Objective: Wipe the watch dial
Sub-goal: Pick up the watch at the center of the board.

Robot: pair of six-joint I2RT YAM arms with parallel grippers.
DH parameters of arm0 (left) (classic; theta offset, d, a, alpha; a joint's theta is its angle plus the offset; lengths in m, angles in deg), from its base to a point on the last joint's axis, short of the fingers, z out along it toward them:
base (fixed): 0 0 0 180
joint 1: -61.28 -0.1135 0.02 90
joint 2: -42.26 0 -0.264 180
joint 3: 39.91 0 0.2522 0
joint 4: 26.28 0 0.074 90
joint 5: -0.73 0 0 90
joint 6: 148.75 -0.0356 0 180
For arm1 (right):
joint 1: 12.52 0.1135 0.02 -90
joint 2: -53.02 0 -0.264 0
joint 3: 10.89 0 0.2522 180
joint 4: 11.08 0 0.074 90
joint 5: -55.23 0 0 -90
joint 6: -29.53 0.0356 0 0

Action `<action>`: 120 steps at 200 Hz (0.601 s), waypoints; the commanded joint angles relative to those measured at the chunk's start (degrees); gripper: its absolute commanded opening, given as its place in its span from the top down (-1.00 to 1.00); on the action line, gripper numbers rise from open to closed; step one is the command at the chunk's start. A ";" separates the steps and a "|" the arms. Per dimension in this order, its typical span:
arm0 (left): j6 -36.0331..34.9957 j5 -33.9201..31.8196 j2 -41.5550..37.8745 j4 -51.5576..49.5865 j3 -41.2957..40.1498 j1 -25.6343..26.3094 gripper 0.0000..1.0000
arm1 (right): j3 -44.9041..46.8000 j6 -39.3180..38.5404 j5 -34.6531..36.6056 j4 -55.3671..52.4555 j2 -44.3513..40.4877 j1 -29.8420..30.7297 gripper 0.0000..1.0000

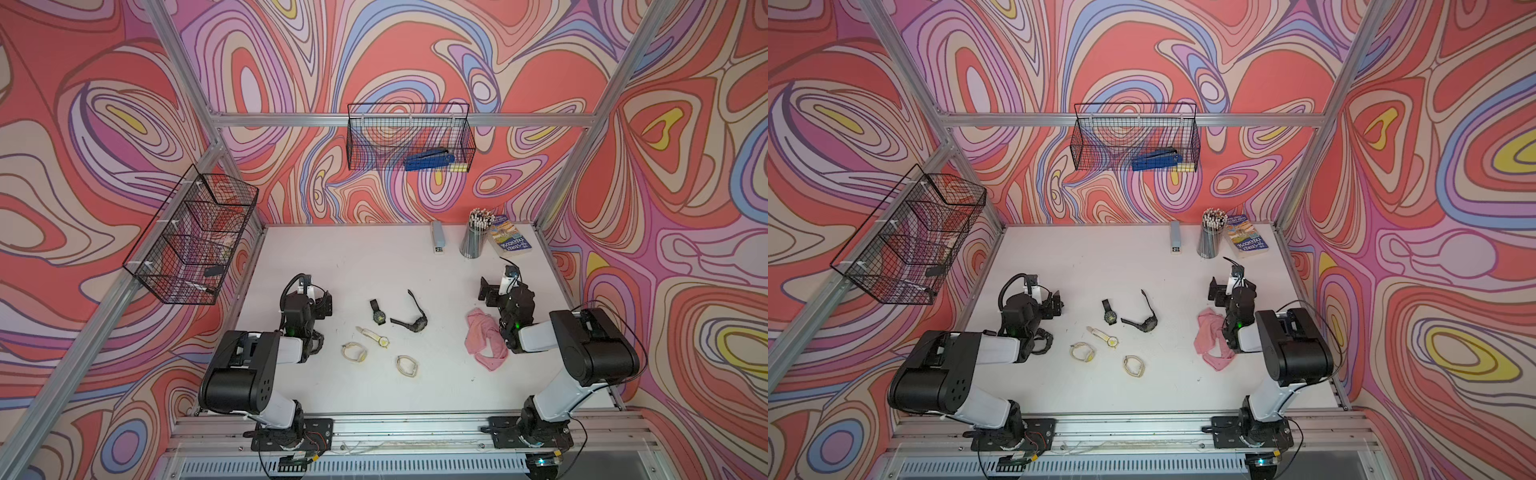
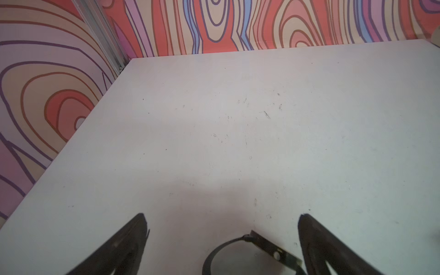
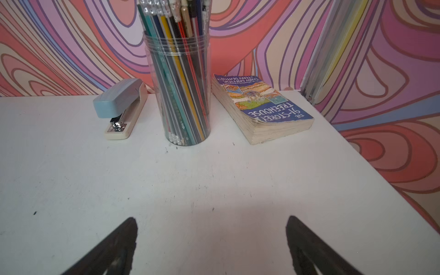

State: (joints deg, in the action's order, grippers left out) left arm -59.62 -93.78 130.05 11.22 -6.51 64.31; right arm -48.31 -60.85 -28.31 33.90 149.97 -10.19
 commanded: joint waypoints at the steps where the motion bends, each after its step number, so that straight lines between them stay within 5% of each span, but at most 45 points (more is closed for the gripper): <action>1: -0.79 0.14 0.51 2.30 0.69 0.14 -1.00 | -0.77 -0.31 0.56 0.87 0.79 -0.13 -0.97; 120: -0.88 0.25 0.56 1.40 1.17 0.05 -0.99 | -2.30 0.65 1.12 -1.96 0.99 -0.23 -0.97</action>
State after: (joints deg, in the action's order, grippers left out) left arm -59.66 -93.78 130.07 11.20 -6.37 64.31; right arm -50.08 -60.76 -27.94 32.63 150.23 -10.19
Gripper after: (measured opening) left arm 0.998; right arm 0.984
